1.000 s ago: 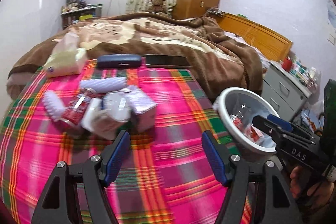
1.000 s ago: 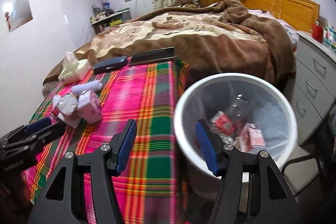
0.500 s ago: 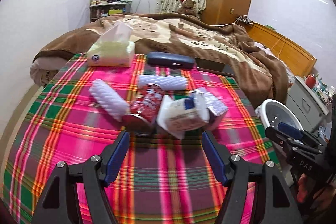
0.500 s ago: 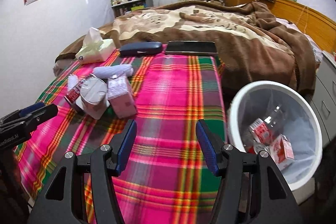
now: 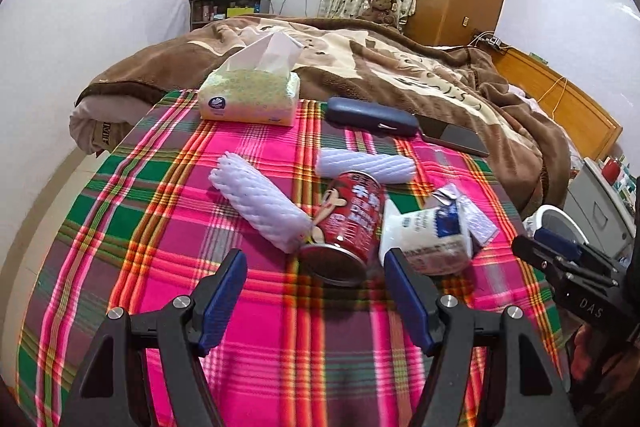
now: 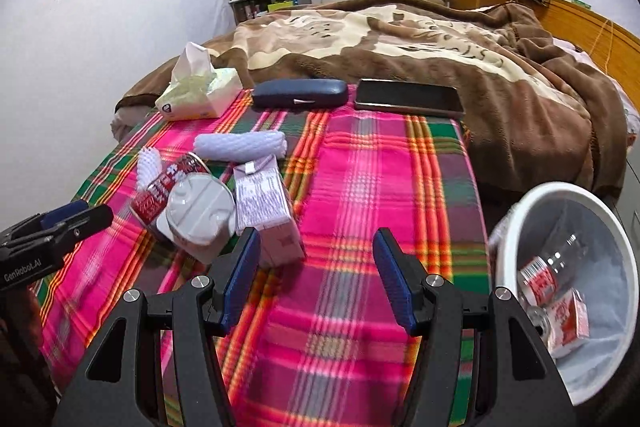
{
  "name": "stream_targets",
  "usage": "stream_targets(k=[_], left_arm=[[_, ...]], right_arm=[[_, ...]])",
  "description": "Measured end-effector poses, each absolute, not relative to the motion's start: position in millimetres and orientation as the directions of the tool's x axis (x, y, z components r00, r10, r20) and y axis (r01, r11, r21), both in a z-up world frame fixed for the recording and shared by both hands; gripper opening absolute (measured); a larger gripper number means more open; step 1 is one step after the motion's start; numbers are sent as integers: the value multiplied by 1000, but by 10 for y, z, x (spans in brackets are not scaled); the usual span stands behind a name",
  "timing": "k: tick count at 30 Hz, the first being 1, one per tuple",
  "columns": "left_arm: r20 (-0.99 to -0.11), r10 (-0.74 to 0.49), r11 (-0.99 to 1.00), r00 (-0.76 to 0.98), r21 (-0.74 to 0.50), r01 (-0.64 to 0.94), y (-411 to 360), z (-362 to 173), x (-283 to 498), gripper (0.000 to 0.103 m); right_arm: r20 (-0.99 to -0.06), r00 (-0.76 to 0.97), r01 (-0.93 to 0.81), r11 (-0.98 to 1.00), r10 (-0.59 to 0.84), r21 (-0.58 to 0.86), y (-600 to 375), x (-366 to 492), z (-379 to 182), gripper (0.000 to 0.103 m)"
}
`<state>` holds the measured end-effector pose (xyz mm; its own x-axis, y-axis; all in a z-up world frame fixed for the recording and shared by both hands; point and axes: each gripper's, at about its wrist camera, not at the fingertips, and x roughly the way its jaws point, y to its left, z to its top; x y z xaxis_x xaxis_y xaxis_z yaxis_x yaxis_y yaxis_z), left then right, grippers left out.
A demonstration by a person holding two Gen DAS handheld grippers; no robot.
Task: Collect trash
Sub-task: 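Grasp the white foam net sleeve with the left gripper while the right grasps the purple-printed milk carton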
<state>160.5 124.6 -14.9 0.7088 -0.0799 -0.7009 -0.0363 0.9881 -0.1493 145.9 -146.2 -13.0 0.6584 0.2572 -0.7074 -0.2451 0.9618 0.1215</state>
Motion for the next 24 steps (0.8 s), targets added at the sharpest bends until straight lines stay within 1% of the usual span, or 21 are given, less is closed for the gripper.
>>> stream_targets(k=[5,10,15,22,24], left_arm=[[-716,-101,982,691,-181,-44,1369,-230,1740,70],[-725,-89,981,683,-182,-66,1484,-289,1858,70],[-732,-79,978,677,-188,-89,1584,-326,1945,70],[-738,-69,975,671,-192,-112,1708,-359,2109,70],[-742,-59,972,667,-194,-130,1759,-377,2158,70]], right_arm=[[-713,634,-278,949,298,150,-1382,1582,-153,60],[-735,595,-325,934,326,150,-1243,1680,-227,60],[-757,571,-331,933,319,144,-1157,1746,-308,60],[-759,580,-309,942,297,133,-1149,1826,-344,60],[-755,582,-302,943,301,143,-1172,1838,-347,51]])
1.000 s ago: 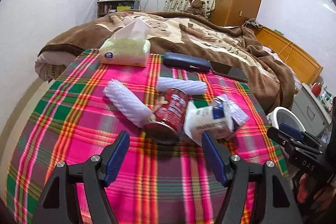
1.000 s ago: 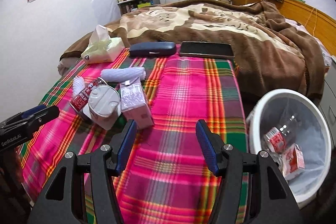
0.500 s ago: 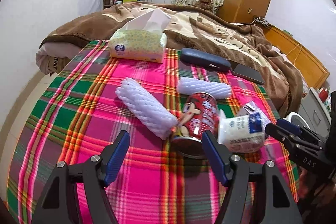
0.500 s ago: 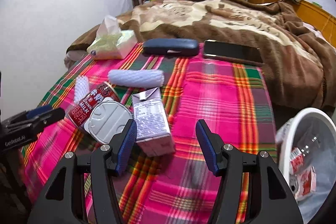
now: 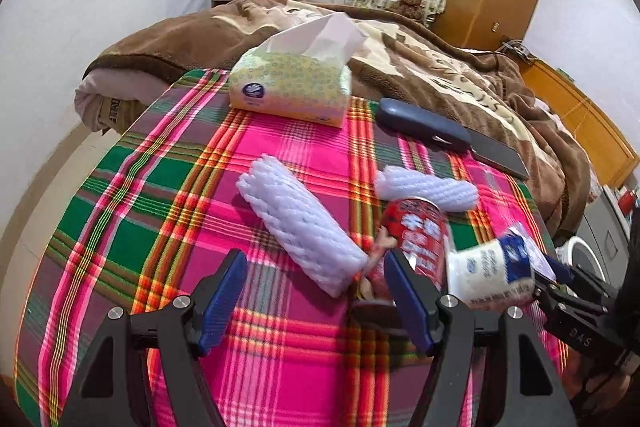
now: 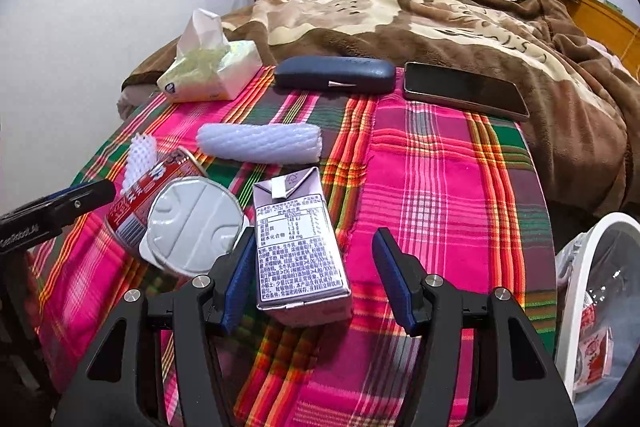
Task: Collect trash
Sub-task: 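Grasp the white foam net sleeve with the left gripper while the right grasps the purple-printed milk carton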
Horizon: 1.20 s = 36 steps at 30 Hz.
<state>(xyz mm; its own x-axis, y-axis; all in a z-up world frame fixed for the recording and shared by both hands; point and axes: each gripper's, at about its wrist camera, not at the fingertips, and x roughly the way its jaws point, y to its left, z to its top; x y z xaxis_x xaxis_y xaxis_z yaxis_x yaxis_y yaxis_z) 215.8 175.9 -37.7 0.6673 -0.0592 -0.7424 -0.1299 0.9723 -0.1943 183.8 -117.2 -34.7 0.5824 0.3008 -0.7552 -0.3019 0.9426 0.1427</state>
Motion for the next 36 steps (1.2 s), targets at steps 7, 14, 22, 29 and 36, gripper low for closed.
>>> stream_targets(k=[7,14,22,29,36], left_arm=[[-761,-30,971,649,-175,-161,1837,-493,2397,70],[-779,-33,961,626,-197,-195,1901,-638,2615,70],[-783,-44,965,621,-194,-176,1824,-718,2722,70],[-782,-30,962,622,-192,-195,1821,-716,2787,54],[-783,-37,964,620,-192,-184,1806,-703,2784,40]], right_arm=[[-746,620,-258,961,241,96,-1179,1883,-363,39],[-732,648,-207,974,208,94,-1292,1891,-333,39],[-731,646,-192,974,219,121,-1343,1902,-360,39],[-734,641,-186,973,223,133,-1365,1905,-376,39],[-731,642,-187,972,230,142,-1391,1908,-377,39]])
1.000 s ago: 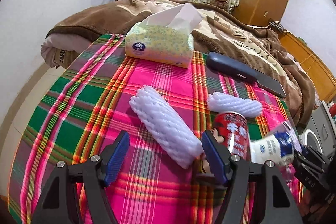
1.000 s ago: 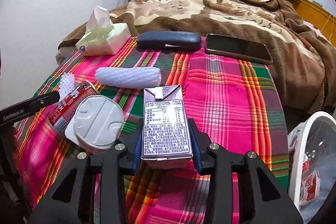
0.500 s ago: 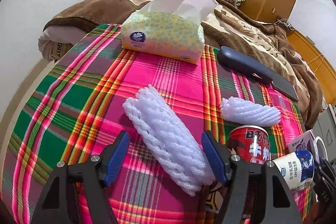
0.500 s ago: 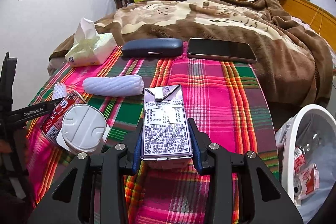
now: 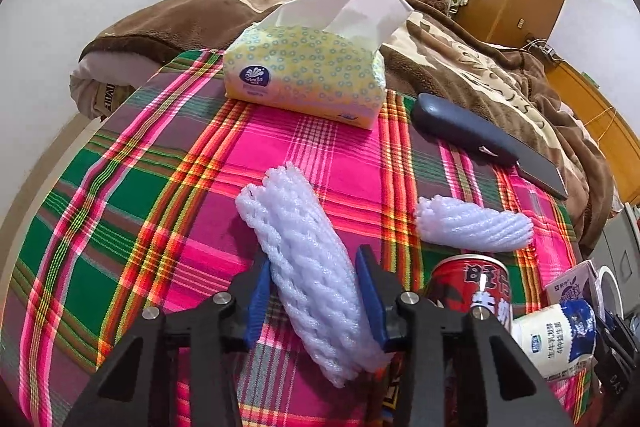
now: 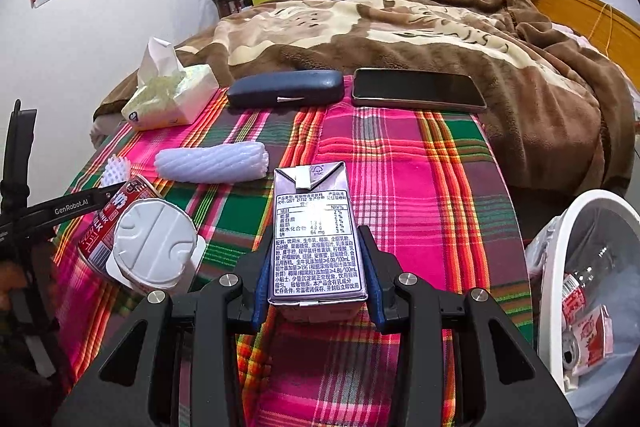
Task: Collect trash
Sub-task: 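Grasp the white foam net sleeve with the left gripper while the right grasps the purple-printed milk carton, then carry the foam sleeve and carton over the bin and open both grippers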
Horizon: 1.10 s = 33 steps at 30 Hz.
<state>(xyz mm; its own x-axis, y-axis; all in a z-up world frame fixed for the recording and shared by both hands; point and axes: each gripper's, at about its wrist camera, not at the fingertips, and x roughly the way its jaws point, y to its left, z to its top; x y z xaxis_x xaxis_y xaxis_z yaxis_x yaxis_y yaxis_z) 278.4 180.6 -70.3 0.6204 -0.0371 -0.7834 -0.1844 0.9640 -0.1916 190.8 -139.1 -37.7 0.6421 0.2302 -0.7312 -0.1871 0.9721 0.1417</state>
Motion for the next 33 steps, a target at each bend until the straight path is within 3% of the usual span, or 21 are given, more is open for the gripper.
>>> stream_targets(k=[4,33], left_arm=[[-780,-38,971,625,-178,-162,1759,-679,2756,36],[-708,-87,992,701,-127,-5,1206,6,1995,36]], right_arm=[[-728,644,-188,971,233,145,-1394,1901,-377,39],[-668,704,-182,970,243,160,-1607,1541,-28,39]])
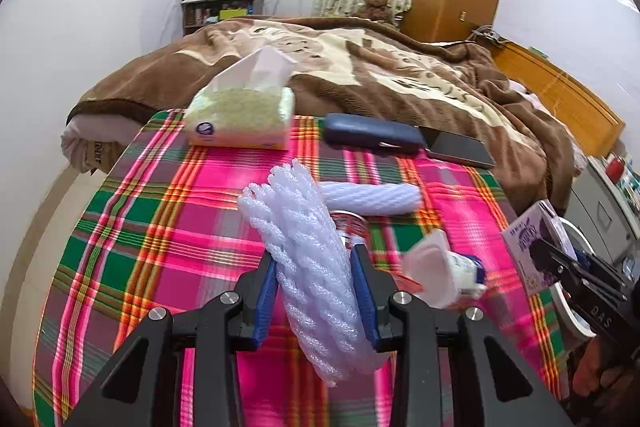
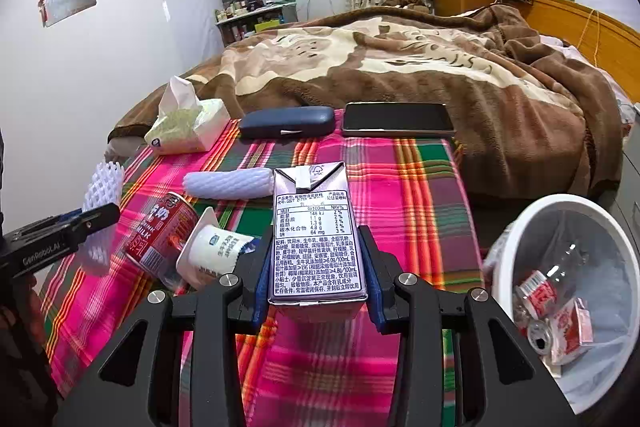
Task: Collect trash
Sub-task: 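Carry the foam sleeve and carton over the bin and open both grippers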
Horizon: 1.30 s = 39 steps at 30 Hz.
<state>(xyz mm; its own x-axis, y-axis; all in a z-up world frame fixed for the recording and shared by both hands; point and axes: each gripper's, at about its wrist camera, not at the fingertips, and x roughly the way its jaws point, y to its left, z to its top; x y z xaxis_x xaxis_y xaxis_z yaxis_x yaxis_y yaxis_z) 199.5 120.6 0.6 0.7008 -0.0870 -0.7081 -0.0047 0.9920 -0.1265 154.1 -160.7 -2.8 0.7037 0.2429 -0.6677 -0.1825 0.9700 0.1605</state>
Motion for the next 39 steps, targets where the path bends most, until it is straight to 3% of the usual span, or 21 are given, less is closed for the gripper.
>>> stream_targets(k=[17,39], left_arm=[[-687,-178,984,705,-123,129,496,175,1679,36],[-683,-377,905,626,-125,407,-1128,210,1551,36]], right_arm=[[-650,733,-125,979,202,162,-2012,1291,70,39],[-655,755,71,988,37,138,-3049,1046,82,39]])
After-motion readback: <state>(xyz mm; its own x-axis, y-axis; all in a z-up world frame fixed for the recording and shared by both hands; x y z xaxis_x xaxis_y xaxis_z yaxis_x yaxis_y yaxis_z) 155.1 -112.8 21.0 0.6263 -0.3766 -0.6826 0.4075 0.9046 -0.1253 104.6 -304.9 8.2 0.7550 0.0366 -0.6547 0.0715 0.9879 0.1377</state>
